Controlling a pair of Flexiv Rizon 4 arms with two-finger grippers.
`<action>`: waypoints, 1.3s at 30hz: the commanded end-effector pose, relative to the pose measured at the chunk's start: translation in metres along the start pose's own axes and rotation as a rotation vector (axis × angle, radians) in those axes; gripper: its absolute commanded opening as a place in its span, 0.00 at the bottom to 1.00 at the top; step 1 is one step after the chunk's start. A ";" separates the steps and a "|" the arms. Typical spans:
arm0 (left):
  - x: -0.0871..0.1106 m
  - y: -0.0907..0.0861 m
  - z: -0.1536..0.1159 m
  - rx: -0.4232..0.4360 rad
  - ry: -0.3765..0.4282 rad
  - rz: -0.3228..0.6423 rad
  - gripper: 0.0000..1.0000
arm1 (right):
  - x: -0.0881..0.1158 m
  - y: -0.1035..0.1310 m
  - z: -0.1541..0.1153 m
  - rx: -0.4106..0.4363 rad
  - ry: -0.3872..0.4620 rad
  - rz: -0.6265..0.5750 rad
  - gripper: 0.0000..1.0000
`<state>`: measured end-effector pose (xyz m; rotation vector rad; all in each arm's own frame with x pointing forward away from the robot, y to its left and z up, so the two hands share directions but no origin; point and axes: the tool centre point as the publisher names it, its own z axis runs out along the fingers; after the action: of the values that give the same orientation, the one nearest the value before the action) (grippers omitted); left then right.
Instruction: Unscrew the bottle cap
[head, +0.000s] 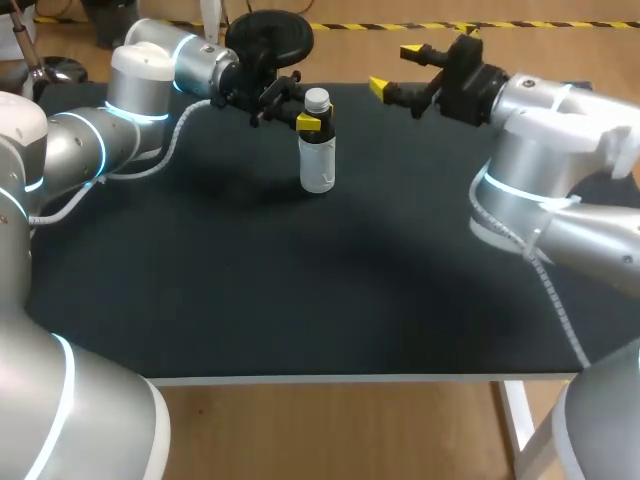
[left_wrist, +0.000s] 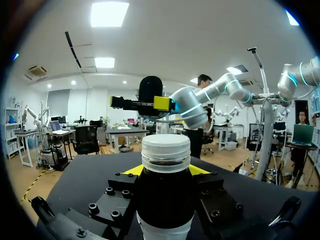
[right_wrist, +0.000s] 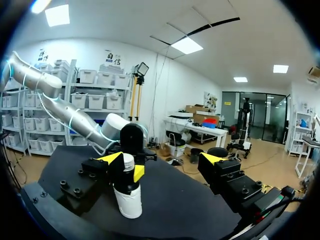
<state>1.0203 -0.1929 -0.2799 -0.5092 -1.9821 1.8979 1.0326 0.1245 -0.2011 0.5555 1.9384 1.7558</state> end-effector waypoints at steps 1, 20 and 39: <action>-0.007 0.003 -0.003 0.006 0.099 -0.001 0.00 | 0.025 -0.002 0.012 -0.009 -0.049 0.002 1.00; -0.007 0.003 -0.003 0.006 0.099 -0.001 0.00 | 0.075 0.004 0.026 -0.003 -0.039 0.010 1.00; -0.007 0.003 -0.003 0.006 0.099 -0.001 0.00 | 0.096 -0.008 0.060 0.003 0.009 0.055 1.00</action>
<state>1.0203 -0.1929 -0.2799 -0.5094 -1.9821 1.8978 0.9844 0.2219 -0.2188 0.6050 1.9511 1.7952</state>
